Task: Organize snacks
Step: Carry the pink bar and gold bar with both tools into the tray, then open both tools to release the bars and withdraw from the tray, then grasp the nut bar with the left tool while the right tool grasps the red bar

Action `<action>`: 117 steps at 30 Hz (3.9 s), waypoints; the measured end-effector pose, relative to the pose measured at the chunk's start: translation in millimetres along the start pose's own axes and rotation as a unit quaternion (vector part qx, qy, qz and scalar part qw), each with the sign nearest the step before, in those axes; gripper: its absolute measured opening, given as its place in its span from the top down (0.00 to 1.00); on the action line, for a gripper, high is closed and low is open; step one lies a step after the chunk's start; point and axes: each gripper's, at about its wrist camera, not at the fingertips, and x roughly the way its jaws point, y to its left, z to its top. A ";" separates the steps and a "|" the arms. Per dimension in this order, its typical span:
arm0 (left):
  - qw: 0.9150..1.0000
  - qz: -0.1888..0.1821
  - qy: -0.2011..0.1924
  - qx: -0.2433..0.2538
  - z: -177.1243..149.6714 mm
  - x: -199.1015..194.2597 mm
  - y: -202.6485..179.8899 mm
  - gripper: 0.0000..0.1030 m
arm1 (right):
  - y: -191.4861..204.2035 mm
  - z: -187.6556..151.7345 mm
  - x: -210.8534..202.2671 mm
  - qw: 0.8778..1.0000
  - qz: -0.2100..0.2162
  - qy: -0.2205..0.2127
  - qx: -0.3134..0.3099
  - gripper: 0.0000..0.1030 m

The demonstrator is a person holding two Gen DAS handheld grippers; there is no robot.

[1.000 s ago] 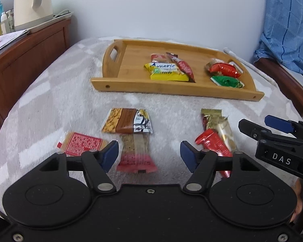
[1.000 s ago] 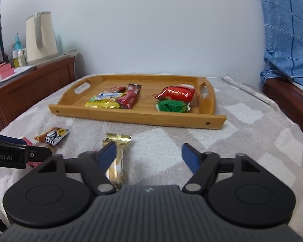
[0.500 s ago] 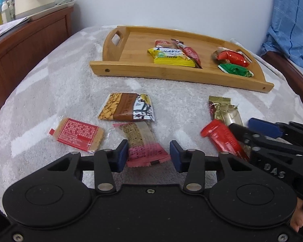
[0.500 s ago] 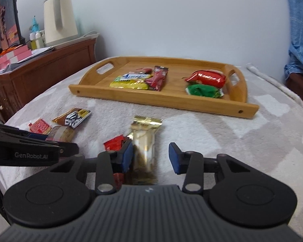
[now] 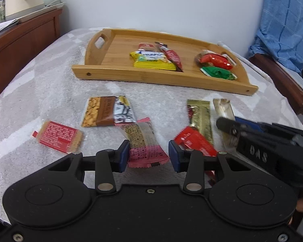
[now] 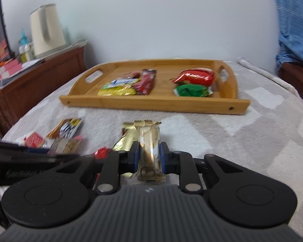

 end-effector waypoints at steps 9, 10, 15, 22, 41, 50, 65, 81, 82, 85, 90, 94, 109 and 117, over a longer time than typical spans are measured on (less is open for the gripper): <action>0.999 -0.014 -0.019 0.031 1.9 -14.6 -17.3 0.62 | -21.5 7.3 -3.3 0.998 -0.028 -0.012 0.052 0.76; 0.999 -0.015 -0.022 0.032 3.9 -16.5 -18.1 0.62 | -23.3 8.1 -3.9 0.998 -0.027 -0.013 0.056 0.76; 0.998 -0.018 -0.040 0.043 19.9 -24.7 -21.0 0.62 | -33.6 15.9 -5.7 0.996 -0.023 -0.022 0.079 0.76; 0.997 -0.010 -0.060 0.049 57.2 -21.8 -13.7 0.62 | -43.8 44.8 0.1 0.994 0.003 -0.031 0.104 0.76; 0.998 0.031 -0.052 0.032 150.3 78.5 30.4 0.62 | -50.3 104.6 102.3 0.992 0.047 0.009 0.115 0.76; 0.998 0.034 -0.039 0.035 146.4 106.0 34.0 0.62 | -48.8 102.2 119.6 0.994 0.036 0.025 0.104 0.76; 0.998 0.037 -0.033 0.044 145.0 112.8 24.4 0.57 | -42.6 101.9 120.3 0.997 0.031 0.020 0.075 0.45; 0.997 0.033 -0.049 0.043 116.3 50.5 20.3 0.16 | -43.2 85.4 63.0 0.996 0.029 -0.007 0.081 0.24; 0.998 0.035 -0.045 0.041 111.5 48.4 21.3 0.16 | -42.2 82.4 58.8 0.996 0.031 -0.005 0.081 0.24; 0.998 0.046 -0.035 0.031 97.4 41.8 24.7 0.16 | -34.7 75.5 47.3 0.997 0.034 -0.007 0.064 0.21; 0.998 0.049 -0.025 0.021 74.6 32.8 28.8 0.13 | -16.9 55.5 24.6 0.999 0.035 -0.024 0.029 0.16; 0.998 0.059 -0.017 0.016 60.2 32.2 30.4 0.12 | 2.2 34.9 12.7 0.999 0.040 -0.020 -0.001 0.16; 0.998 0.060 -0.003 0.004 36.4 35.4 38.8 0.10 | 29.0 -14.2 -12.3 0.999 0.034 0.004 -0.035 0.16; 0.999 0.054 0.000 -0.002 36.5 41.5 36.2 0.32 | 44.8 -24.2 -6.8 0.998 0.032 0.017 -0.060 0.37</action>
